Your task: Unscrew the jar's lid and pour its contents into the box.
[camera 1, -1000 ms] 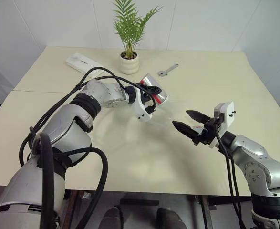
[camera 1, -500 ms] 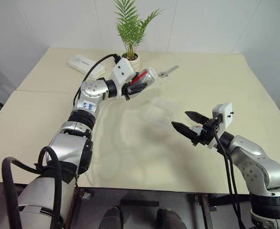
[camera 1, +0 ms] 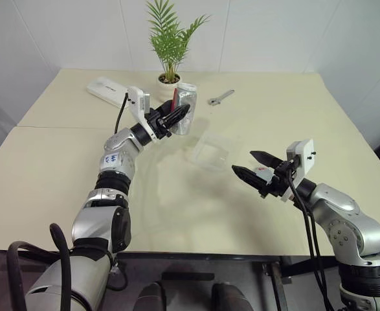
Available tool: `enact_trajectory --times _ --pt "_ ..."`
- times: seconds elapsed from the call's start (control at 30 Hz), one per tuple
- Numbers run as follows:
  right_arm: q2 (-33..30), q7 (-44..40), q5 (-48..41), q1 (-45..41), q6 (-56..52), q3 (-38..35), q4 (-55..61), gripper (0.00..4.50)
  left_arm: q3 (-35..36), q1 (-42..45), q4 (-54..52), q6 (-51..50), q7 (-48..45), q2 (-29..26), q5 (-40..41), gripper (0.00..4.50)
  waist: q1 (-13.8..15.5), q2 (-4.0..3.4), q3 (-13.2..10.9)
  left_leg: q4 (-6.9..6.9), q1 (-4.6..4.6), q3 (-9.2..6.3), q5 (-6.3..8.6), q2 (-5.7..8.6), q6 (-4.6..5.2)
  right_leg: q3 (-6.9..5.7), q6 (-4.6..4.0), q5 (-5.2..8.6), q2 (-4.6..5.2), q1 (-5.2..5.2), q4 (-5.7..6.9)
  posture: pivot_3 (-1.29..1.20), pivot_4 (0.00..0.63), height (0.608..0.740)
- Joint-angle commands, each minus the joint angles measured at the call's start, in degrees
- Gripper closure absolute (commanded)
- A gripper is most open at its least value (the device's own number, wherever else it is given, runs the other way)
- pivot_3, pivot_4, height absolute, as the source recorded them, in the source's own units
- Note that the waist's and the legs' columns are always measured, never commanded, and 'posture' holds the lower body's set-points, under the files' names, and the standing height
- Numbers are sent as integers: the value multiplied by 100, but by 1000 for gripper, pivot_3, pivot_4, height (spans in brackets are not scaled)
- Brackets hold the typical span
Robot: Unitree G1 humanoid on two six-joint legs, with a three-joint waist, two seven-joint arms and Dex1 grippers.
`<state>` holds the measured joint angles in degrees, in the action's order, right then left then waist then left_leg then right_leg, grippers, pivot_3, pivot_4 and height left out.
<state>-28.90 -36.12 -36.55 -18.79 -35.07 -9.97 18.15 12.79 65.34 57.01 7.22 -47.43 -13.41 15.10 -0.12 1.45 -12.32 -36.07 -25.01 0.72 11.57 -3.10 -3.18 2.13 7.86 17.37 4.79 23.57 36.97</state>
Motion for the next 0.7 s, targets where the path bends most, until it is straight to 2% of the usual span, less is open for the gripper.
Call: enact_trajectory --times 0.03,0.13,0.2,0.23,0.33,0.53,0.7 --pt "-35 -48 -16 -42 110 -12 118 11 -827 151 -122 1639 420 -218 -1167 2546 8 0 0 0 -2 0 -1 0 1 0 0 -4 0 0 -5 0 150 740" --pt "-29 -49 -11 -43 118 17 97 11 -1713 380 115 2902 738 -568 -2330 2546 9 0 0 3 -3 4 -2 0 -1 2 0 -9 -1 -2 -17 0 150 740" --pt "-21 -53 -10 -45 119 34 87 11 -2209 668 399 3313 939 -795 -2965 2546 18 0 0 4 -5 4 -2 -2 -1 2 -1 -11 -4 -1 -19 0 150 740" --pt "-15 -58 -10 -51 119 45 76 11 -2696 887 551 3490 1220 -979 -3614 2546 16 0 0 5 -5 4 -2 -2 -1 2 -2 -11 -4 0 -20 0 150 740" --pt "-9 -72 -16 -61 118 54 61 11 -3715 1387 882 3710 1888 -1255 -4884 2546 5 0 1 8 -8 6 -2 -4 -1 4 0 -16 -8 0 -34 0 150 740" --pt "17 -96 -20 -57 127 72 27 11 -5085 2413 1164 3560 3164 -1214 -6535 2546 19 1 0 17 -23 9 3 -5 4 7 1 -18 -9 9 -57 0 150 740" --pt "69 -80 -39 -29 112 89 27 11 -5739 3014 1376 3157 4021 -702 -7266 2546 51 1 0 30 -30 11 8 -6 9 6 3 -18 -9 12 -84 0 150 740"
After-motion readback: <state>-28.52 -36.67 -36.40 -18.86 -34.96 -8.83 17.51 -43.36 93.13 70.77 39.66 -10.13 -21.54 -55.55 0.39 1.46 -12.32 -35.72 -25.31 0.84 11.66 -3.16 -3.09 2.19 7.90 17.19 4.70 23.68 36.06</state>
